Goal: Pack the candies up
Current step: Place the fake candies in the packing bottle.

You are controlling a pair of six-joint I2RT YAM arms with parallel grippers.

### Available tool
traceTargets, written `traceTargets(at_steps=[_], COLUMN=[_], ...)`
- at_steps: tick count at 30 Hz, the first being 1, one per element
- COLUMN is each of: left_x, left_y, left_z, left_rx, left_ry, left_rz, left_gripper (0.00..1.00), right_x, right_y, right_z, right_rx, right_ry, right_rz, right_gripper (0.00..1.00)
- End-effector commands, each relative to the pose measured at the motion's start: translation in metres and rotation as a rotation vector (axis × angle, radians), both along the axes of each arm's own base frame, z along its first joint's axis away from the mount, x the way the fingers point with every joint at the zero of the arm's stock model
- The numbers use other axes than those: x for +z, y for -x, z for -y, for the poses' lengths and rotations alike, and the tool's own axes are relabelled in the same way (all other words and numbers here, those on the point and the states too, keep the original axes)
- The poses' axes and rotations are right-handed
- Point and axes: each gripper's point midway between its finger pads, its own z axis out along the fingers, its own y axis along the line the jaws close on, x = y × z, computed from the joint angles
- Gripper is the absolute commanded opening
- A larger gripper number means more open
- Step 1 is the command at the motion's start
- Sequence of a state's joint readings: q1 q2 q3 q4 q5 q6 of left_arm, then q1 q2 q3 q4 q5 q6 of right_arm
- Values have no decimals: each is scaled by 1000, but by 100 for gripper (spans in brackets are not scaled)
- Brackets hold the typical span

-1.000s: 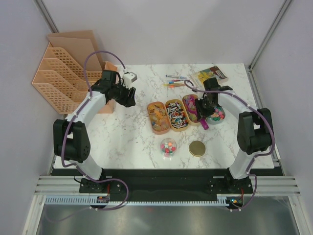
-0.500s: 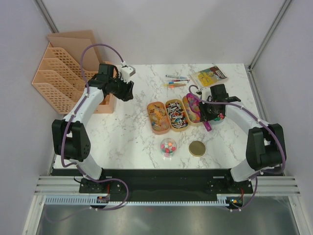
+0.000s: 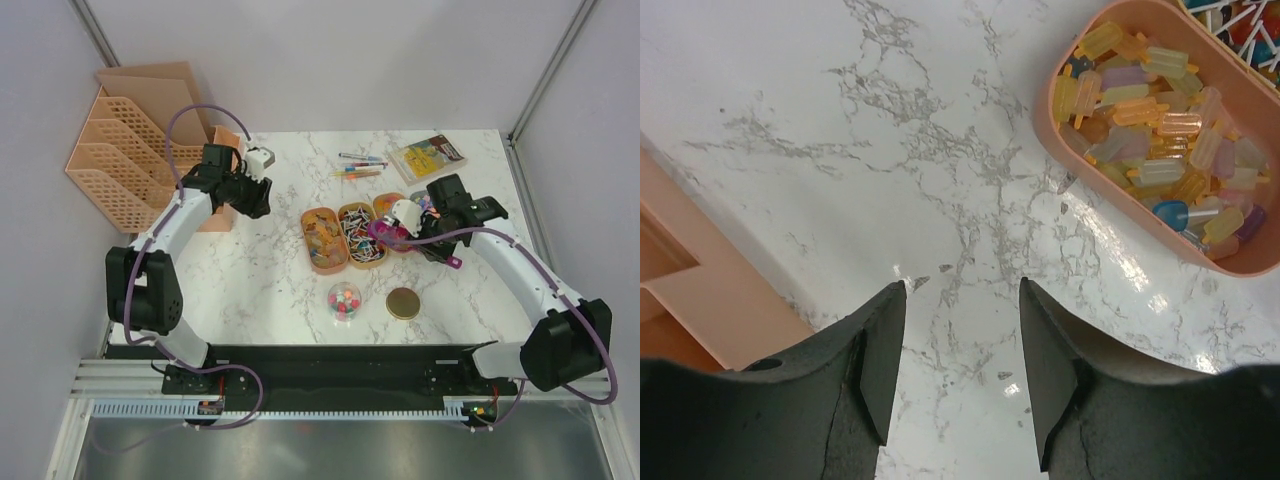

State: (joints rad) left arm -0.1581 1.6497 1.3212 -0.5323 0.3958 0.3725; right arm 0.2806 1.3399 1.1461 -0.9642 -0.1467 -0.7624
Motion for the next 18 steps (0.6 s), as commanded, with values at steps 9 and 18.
traceTargets(at_steps=[9,18], left_x=[19,12], left_y=[6,11], left_z=[-17,-27], left_rx=[91,136], left_ry=[0,6], left_rz=[127,147], left_gripper=[56,57], right_x=[12,17], right_y=[49,64], right_z=[-31,-52], right_rx=[339,424], right_ry=[302,437], right_rz=[-44,-55], right_gripper=[0,0])
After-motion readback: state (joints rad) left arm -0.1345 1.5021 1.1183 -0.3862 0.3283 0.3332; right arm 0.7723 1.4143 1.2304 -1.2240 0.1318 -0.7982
